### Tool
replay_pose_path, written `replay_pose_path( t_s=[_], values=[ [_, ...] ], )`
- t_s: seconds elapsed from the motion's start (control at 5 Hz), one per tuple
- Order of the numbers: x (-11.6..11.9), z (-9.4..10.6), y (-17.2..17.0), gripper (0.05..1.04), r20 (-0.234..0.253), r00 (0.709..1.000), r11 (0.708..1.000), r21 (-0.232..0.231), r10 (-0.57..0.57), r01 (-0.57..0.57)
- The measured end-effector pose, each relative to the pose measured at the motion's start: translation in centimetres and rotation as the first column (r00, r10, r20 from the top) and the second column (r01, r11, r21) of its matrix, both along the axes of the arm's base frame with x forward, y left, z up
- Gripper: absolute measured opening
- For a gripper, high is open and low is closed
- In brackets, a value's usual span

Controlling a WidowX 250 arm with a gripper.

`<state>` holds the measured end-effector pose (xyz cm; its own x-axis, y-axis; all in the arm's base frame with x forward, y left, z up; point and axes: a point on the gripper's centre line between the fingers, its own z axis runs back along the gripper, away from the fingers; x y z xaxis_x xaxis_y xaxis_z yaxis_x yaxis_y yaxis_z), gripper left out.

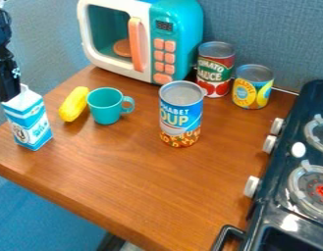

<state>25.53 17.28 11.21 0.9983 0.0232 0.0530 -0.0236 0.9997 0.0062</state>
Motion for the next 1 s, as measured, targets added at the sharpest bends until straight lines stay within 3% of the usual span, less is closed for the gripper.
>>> replay_pose_path(
  t_s=[0.4, 0.6, 1.0],
  values=[
    [0.0, 0.6, -0.2, 1.0, 0.018, 1.0, 1.0, 0.004, -0.001, 0.0],
    [-0.6, 2.1, -0.9, 1.0, 0.043, 0.999, 1.0, 0.0, -0.002, 0.002],
    [-0.9, 2.6, -1.5, 1.0, 0.033, 0.999, 1.0, -0.006, -0.022, 0.022]
  ],
)
